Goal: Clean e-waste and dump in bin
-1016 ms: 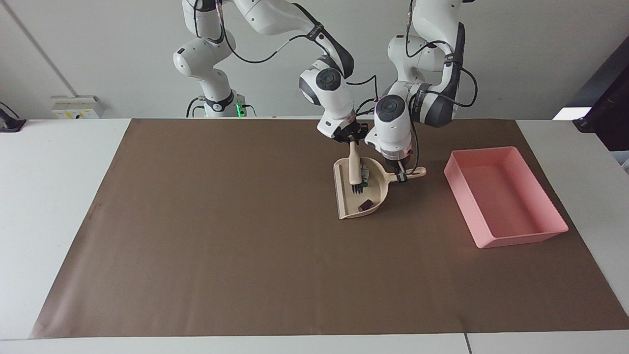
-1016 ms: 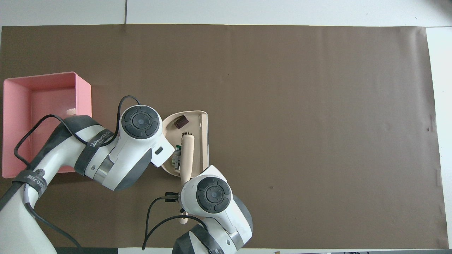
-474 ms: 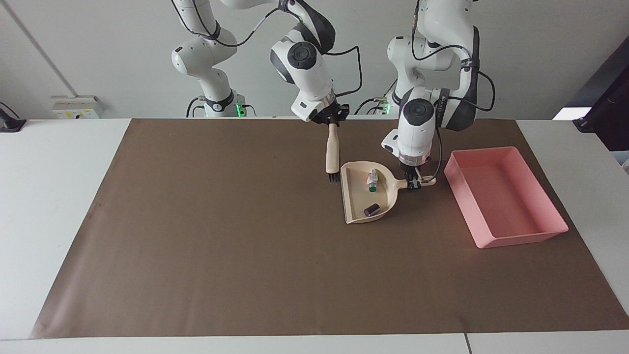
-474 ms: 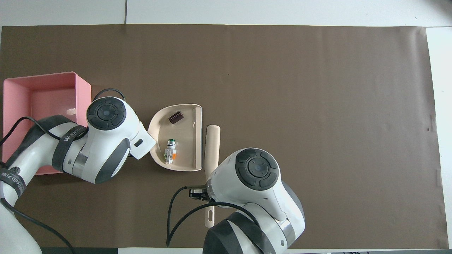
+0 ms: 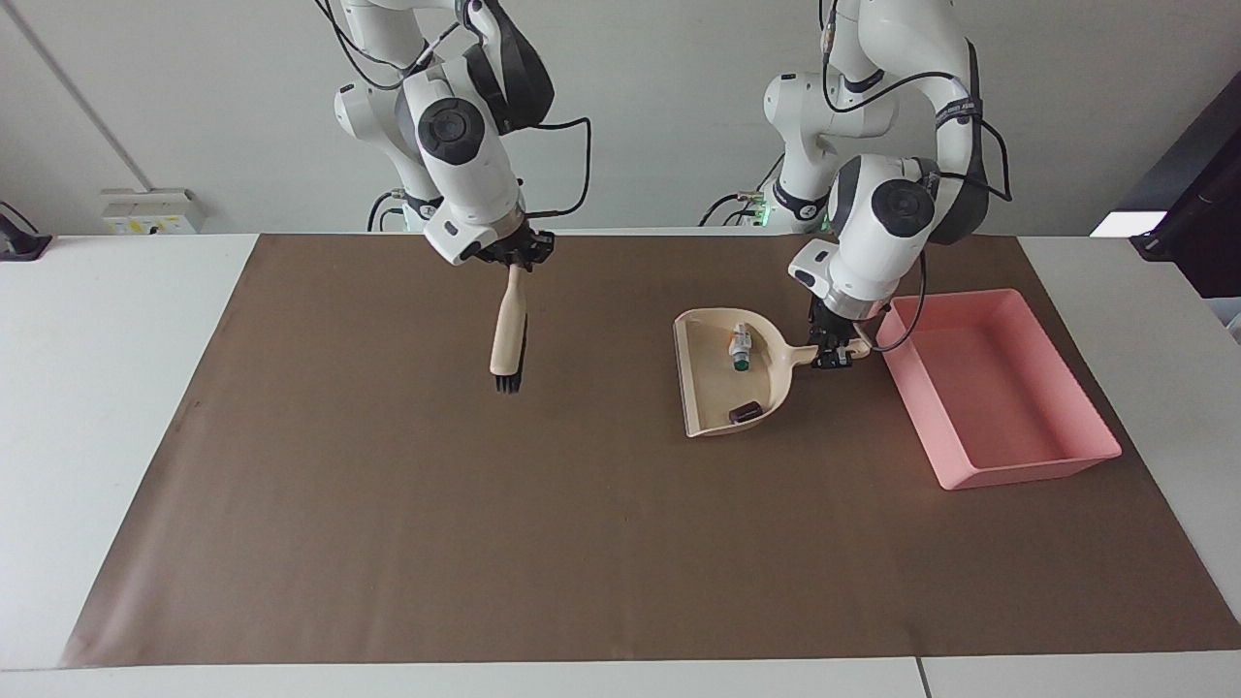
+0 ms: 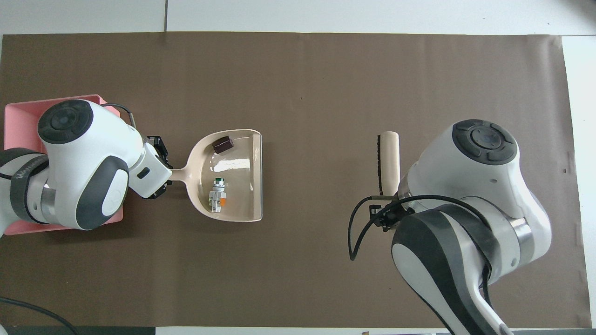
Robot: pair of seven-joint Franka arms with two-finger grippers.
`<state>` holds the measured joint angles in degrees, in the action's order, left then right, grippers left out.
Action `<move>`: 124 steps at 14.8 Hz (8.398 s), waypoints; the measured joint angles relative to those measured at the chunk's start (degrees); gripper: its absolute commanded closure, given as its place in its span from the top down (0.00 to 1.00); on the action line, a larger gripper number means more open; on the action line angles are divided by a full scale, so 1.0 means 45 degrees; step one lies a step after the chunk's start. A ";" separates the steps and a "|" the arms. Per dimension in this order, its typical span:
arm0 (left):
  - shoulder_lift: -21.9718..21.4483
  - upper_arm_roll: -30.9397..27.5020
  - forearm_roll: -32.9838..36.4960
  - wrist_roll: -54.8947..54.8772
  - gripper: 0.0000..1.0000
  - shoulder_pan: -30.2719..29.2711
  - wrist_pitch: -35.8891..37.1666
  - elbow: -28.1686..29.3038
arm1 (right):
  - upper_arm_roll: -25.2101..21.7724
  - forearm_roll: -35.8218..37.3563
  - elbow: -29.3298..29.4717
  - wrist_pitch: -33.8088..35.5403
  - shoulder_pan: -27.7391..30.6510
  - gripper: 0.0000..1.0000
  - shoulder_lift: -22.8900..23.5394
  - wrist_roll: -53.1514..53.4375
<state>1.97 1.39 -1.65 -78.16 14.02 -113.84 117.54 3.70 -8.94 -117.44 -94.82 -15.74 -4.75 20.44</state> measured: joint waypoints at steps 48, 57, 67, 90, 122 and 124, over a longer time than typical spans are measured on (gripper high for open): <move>0.1571 -0.0267 1.1257 -0.2044 0.00 -0.4692 0.2581 -0.6192 | 0.0222 0.2340 0.2080 -0.2906 0.5421 1.00 0.0264 -0.4245; 0.1275 -0.0258 1.3204 -0.1630 0.00 -0.3730 0.2941 -0.5496 | 0.0077 0.2340 0.6156 0.2221 0.5906 1.00 0.0084 -0.3892; 0.0407 -0.0450 0.7834 -0.3814 0.01 -0.3763 0.3290 -0.5919 | -0.1049 0.2340 0.6190 0.2369 0.4492 1.00 0.0408 -0.3796; 0.0252 -0.0255 0.2630 0.0178 0.01 0.1124 0.0278 0.0013 | -0.1139 0.2335 0.6208 0.2430 0.4438 1.00 0.0431 -0.3593; -0.0580 -0.0526 0.2429 1.1444 0.98 -0.1736 0.2082 -0.1390 | -0.0896 0.2326 0.6135 0.2431 0.3674 1.00 0.0442 -0.3119; -0.0306 -0.0528 0.2040 1.2809 0.98 -0.1868 0.2844 -0.2450 | -0.0897 0.2326 0.6135 0.2431 0.3685 1.00 0.0442 -0.3125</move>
<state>0.59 -0.98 7.53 -20.52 5.62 -101.04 106.51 -0.34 1.52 -89.83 -83.88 0.84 -2.76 6.38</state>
